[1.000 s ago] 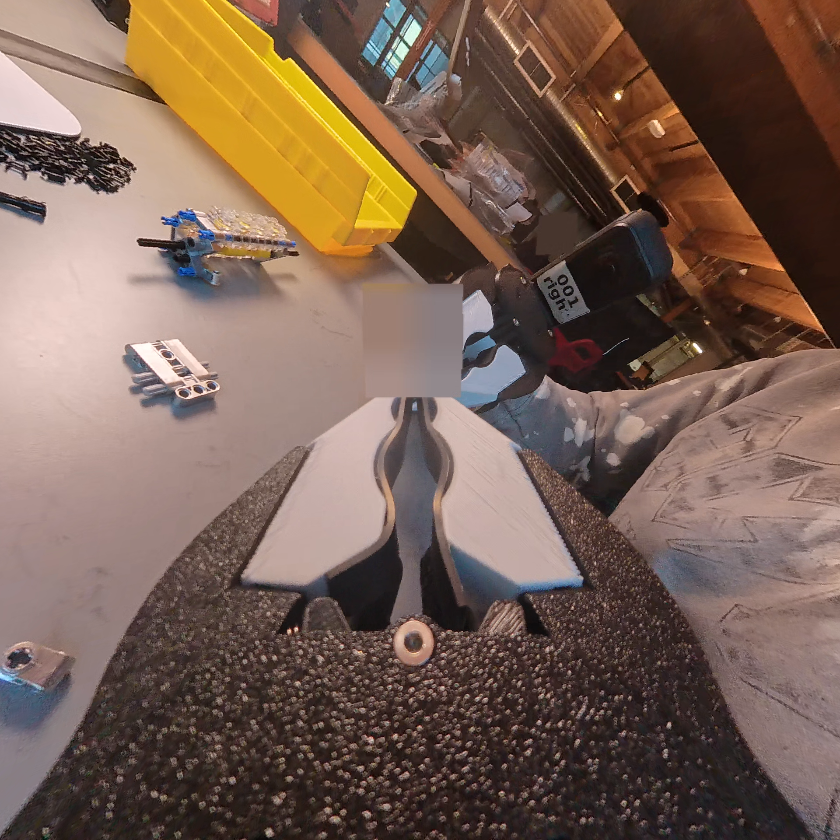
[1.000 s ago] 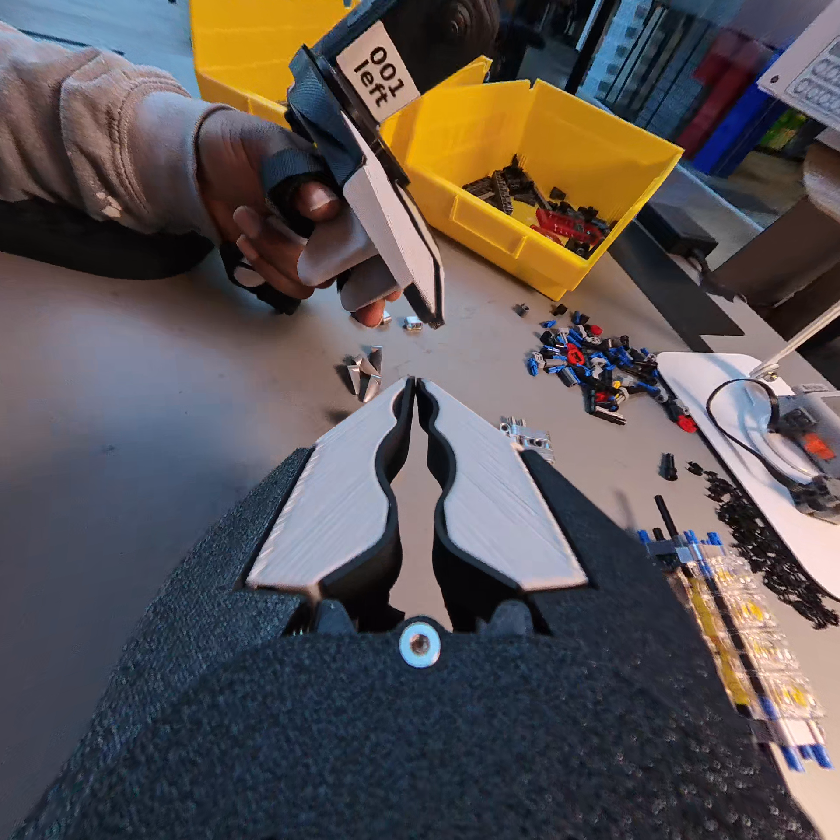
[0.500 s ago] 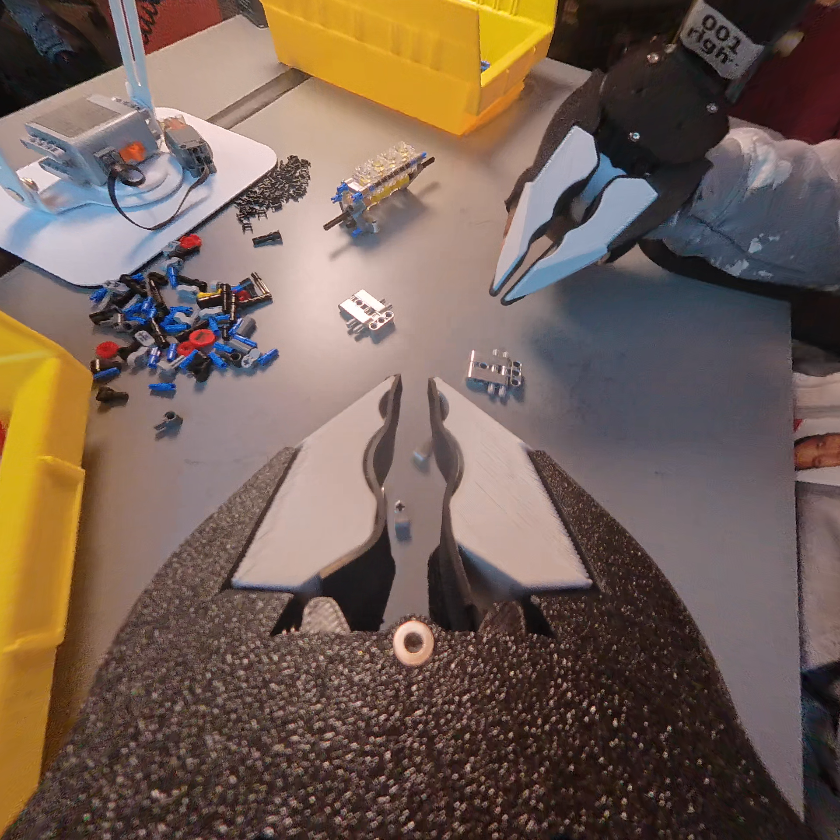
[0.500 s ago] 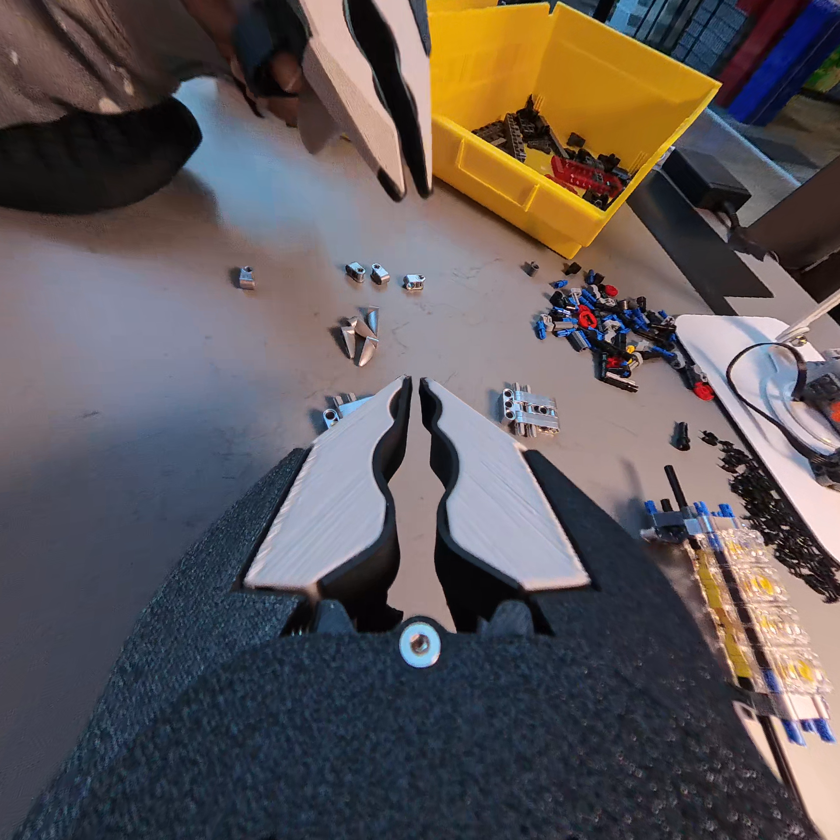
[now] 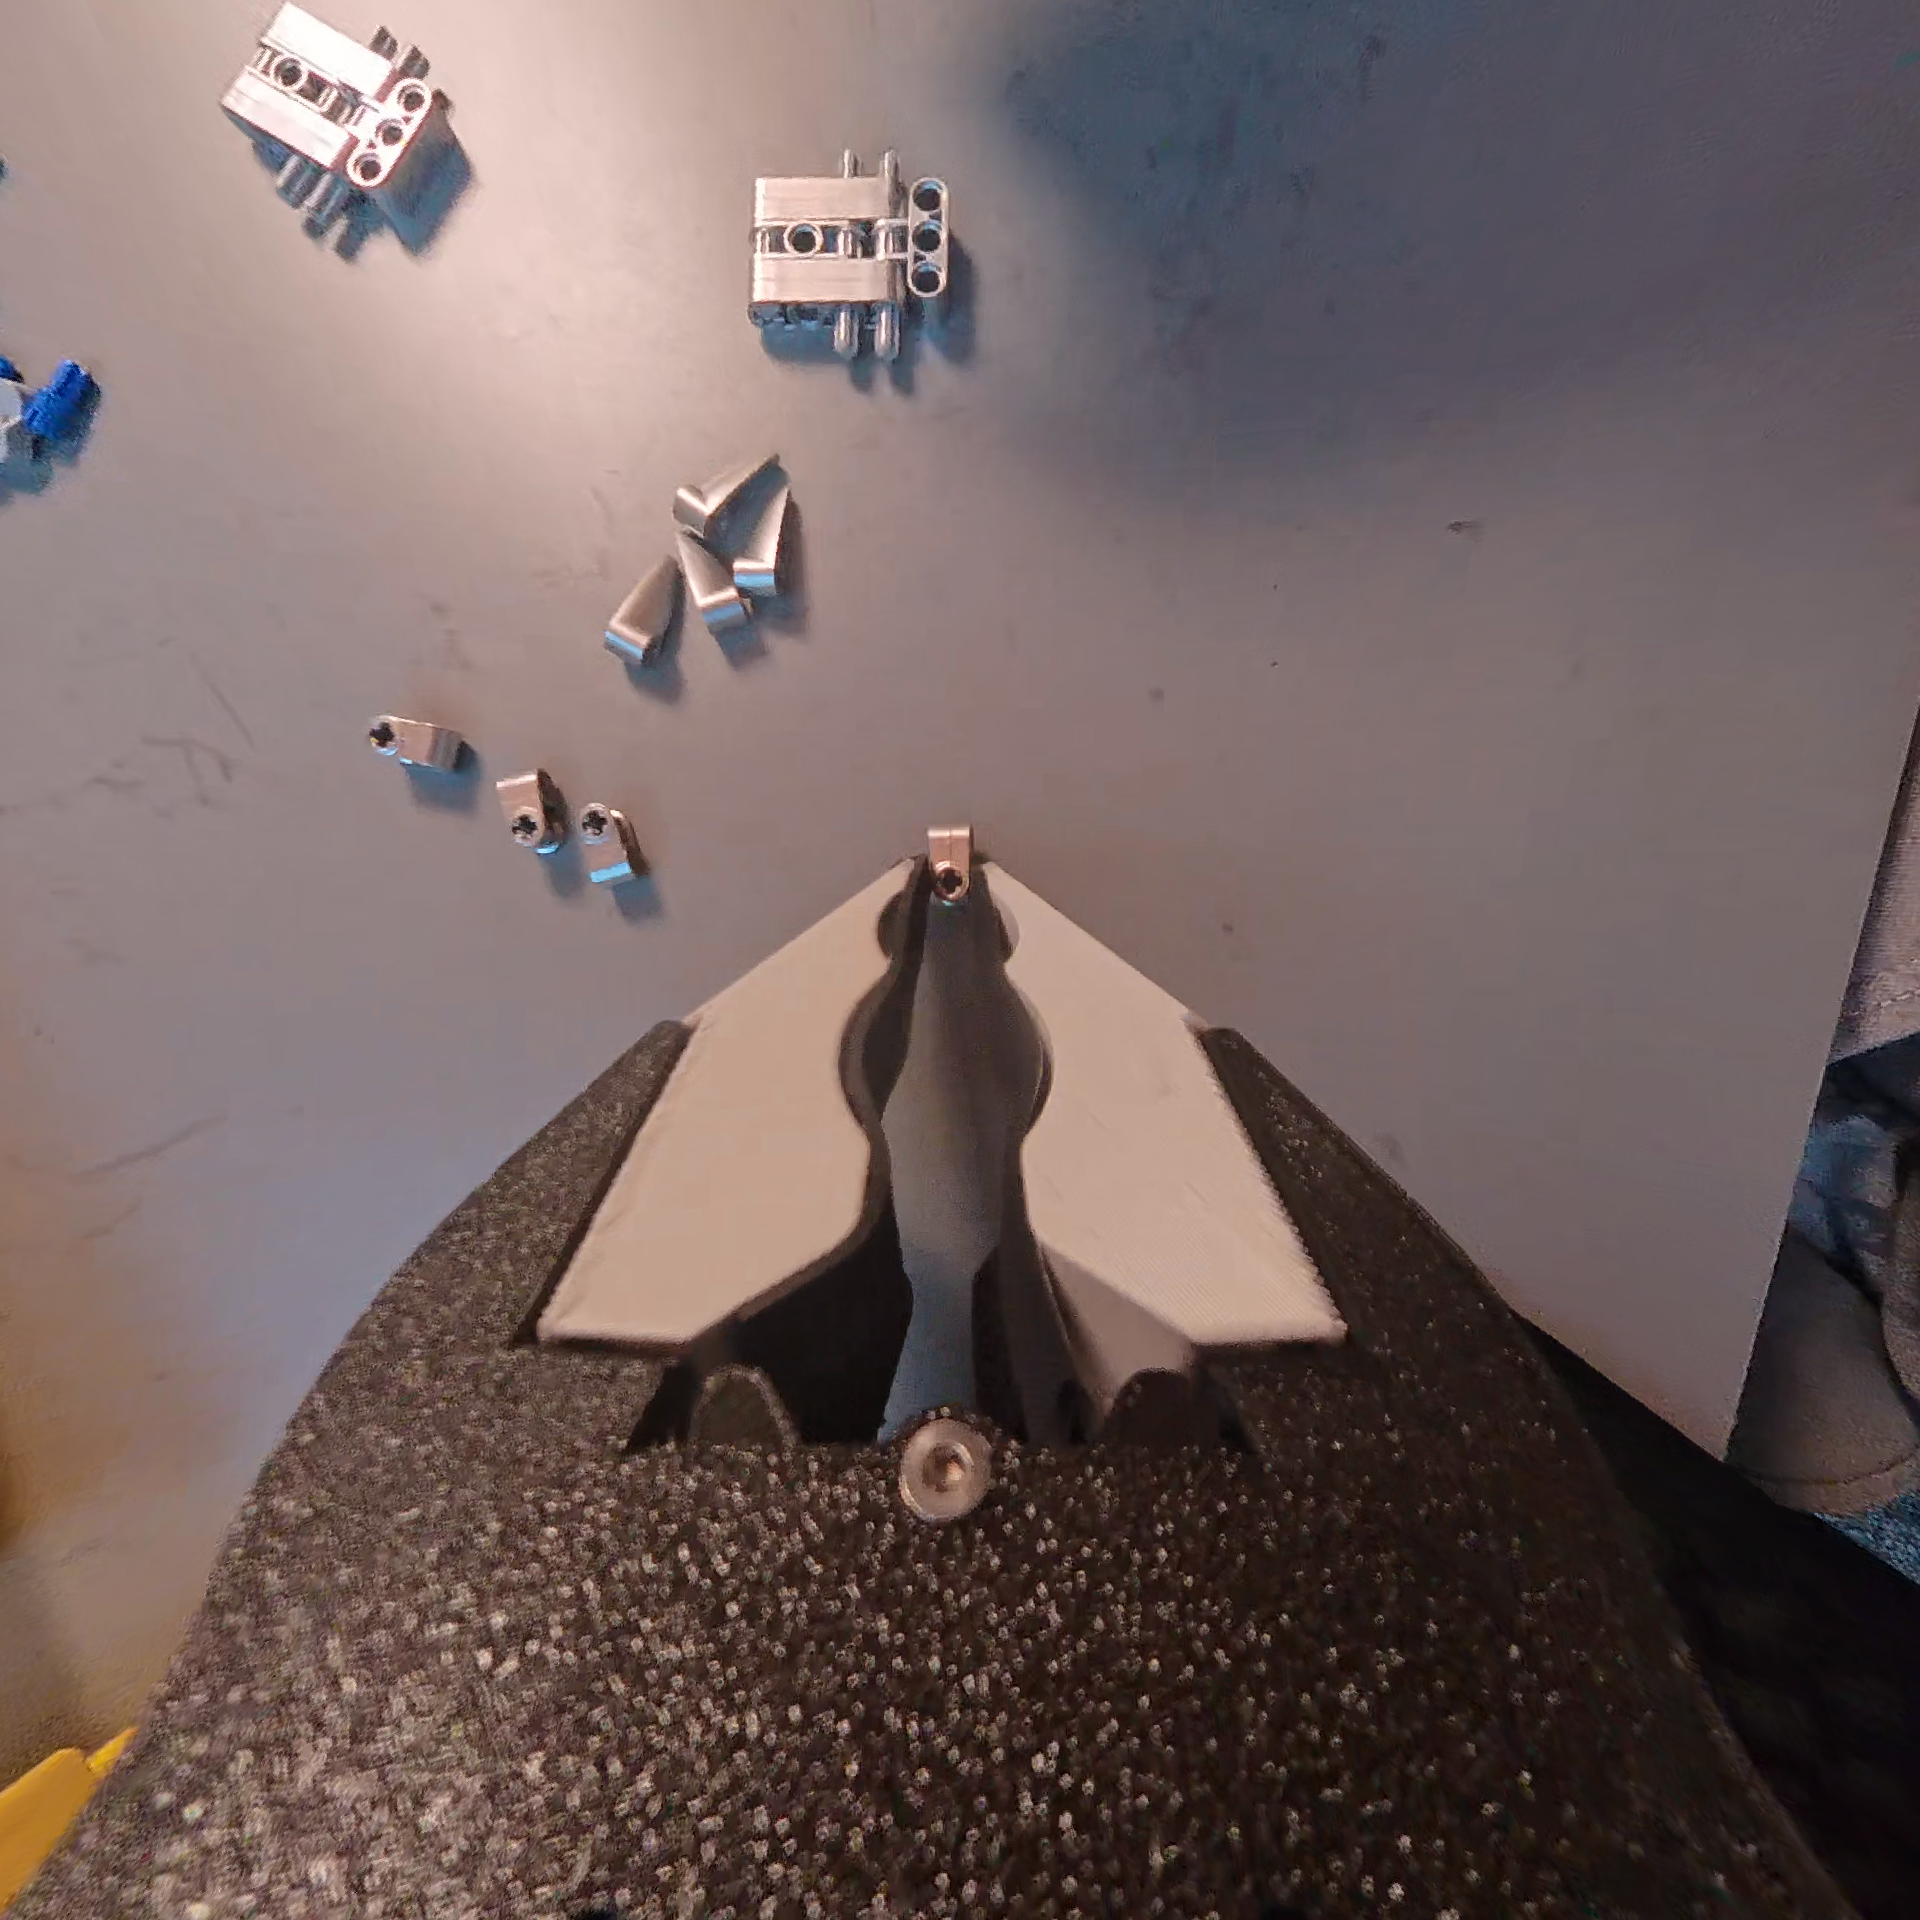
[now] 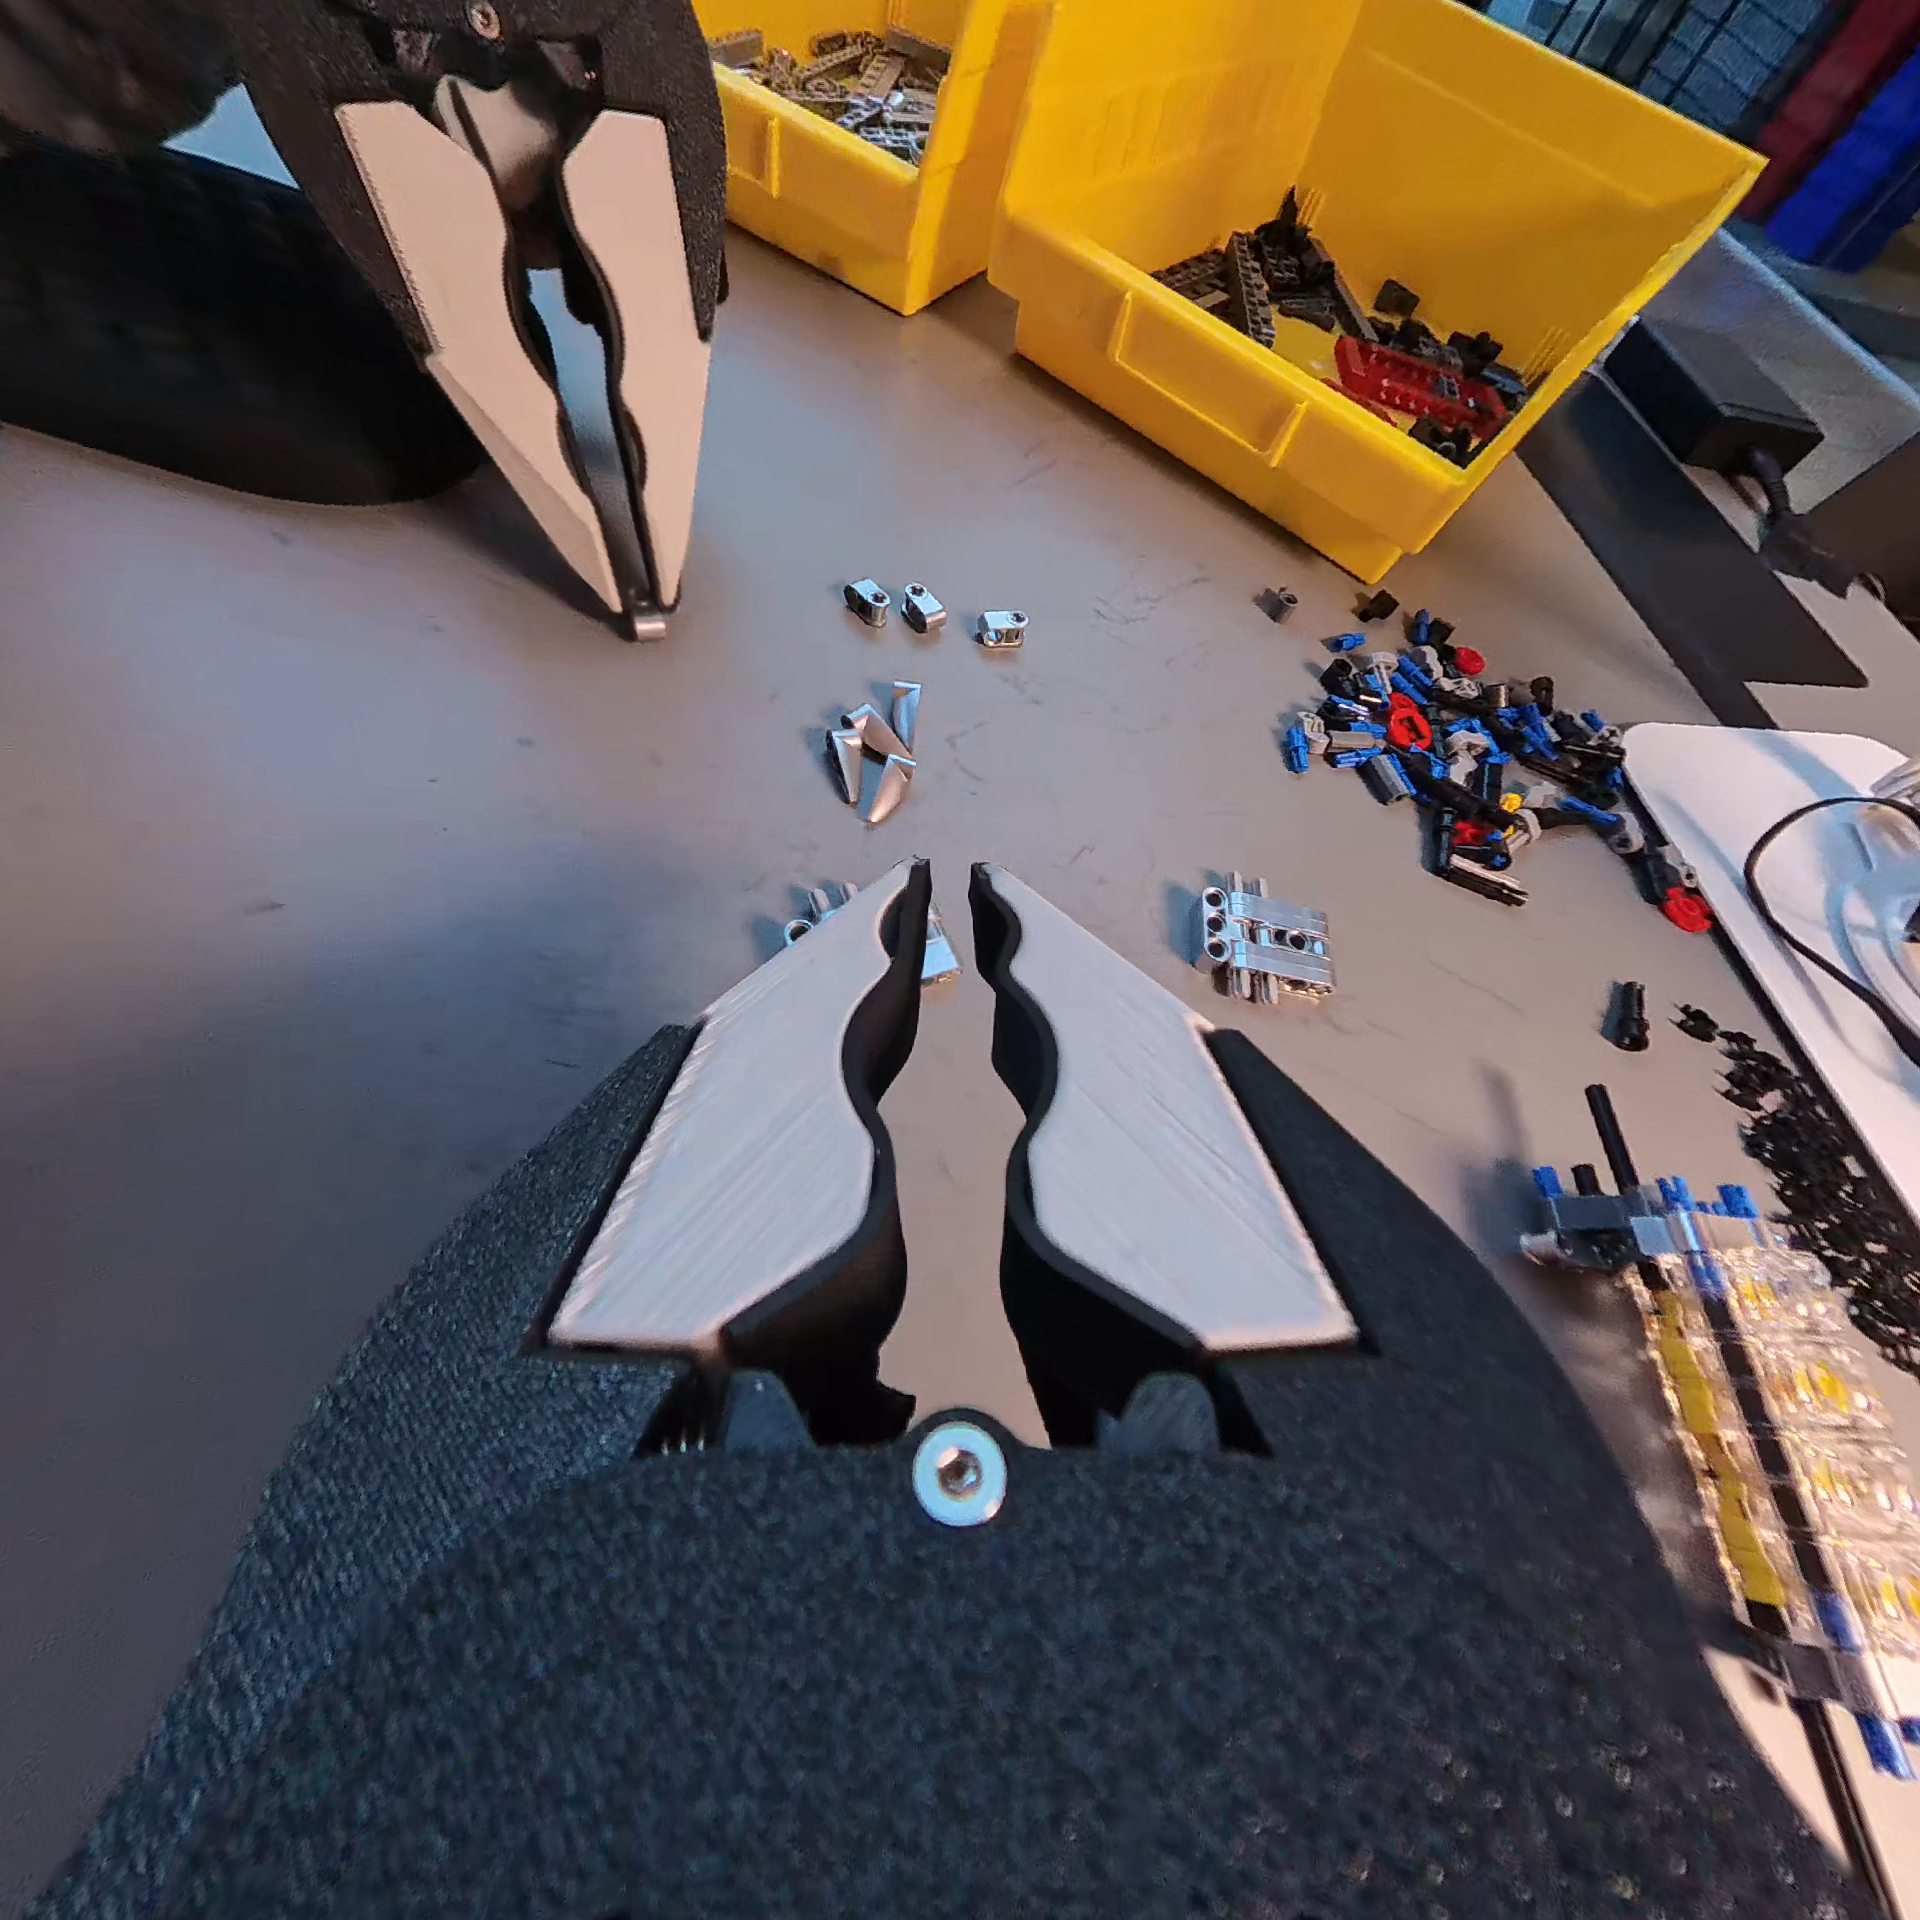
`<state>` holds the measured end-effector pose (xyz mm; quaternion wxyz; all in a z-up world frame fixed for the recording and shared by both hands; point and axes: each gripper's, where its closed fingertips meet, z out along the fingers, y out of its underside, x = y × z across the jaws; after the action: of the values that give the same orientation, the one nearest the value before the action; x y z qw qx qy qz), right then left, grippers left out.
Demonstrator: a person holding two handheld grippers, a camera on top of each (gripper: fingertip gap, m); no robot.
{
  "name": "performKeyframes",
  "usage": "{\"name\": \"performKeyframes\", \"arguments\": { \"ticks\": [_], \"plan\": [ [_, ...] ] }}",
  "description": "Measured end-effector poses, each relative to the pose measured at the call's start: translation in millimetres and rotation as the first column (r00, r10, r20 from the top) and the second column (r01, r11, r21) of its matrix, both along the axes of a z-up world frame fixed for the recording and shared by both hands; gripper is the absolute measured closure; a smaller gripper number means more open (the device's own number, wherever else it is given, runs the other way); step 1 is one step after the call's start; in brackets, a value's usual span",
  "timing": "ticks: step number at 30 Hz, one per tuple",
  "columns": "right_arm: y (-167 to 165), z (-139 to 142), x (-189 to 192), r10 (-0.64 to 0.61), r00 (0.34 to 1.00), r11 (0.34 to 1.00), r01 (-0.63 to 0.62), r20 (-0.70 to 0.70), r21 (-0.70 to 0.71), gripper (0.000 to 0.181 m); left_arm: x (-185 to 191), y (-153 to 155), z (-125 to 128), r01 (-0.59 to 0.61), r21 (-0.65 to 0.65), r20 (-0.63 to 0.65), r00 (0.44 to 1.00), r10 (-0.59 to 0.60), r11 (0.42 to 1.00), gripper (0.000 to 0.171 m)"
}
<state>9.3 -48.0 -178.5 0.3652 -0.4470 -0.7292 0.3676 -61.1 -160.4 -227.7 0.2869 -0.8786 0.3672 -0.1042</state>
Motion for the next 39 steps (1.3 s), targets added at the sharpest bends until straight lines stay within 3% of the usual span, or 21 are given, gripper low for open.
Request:
{"name": "performKeyframes", "arguments": {
  "ticks": [2, 5, 9, 12, 17, 23, 30, 34, 39],
  "plan": [
    [-3.3, 2.5, -0.1, 0.013, 1.0, 1.0, -0.013, -0.012, 0.001, 0.174, 1.9, 9.1, 3.4, -0.015, 0.014, 0.014, 1.0, 0.015, 1.0, 0.165],
    [-10.5, 8.6, -0.6, 0.041, 0.998, 0.999, -0.04, -0.045, 0.006, 0.174, 21.2, 30.1, 20.6, -0.045, 0.037, 0.214, 0.976, 0.036, 0.998, 0.166],
    [-23.2, 20.9, -0.6, 0.095, 0.988, 0.993, -0.085, -0.12, 0.085, 0.161, 58.3, 59.6, 60.1, -0.027, -0.013, 0.572, 0.82, 0.03, 1.0, 0.165],
    [-27.6, 23.8, 1.1, 0.125, 0.983, 0.977, -0.098, -0.136, 0.189, 0.158, 75.2, 77.5, 71.9, 0.029, -0.09, 0.688, 0.724, 0.042, 0.996, 0.165],
    [-19.8, 9.8, 5.4, 0.126, 0.99, 0.937, -0.099, -0.06, 0.336, 0.16, 82.1, 88.8, 56.0, 0.066, -0.197, 0.676, 0.732, 0.087, 0.978, 0.165],
    [-24.1, -8.6, 8.4, 0.159, 0.987, 0.901, -0.155, 0.026, 0.405, 0.171, 85.2, 86.2, 45.7, 0.074, -0.254, 0.673, 0.729, 0.122, 0.964, 0.165],
    [-21.2, -12.6, 6.0, 0.133, 0.991, 0.912, -0.136, 0.035, 0.387, 0.174, 83.0, 89.3, 42.5, 0.042, -0.27, 0.685, 0.711, 0.161, 0.962, 0.165],
    [-18.6, -1.8, 4.2, 0.115, 0.993, 0.962, -0.106, -0.022, 0.251, 0.174, 79.0, 91.9, 57.1, 0.031, -0.163, 0.717, 0.69, 0.097, 0.986, 0.163],
    [-18.4, 15.2, 3.7, 0.108, 0.989, 0.991, -0.1, -0.101, 0.085, 0.174, 75.2, 90.3, 71.7, 0.014, 0.096, 0.633, 0.771, -0.072, 0.995, 0.16]
  ]
}}
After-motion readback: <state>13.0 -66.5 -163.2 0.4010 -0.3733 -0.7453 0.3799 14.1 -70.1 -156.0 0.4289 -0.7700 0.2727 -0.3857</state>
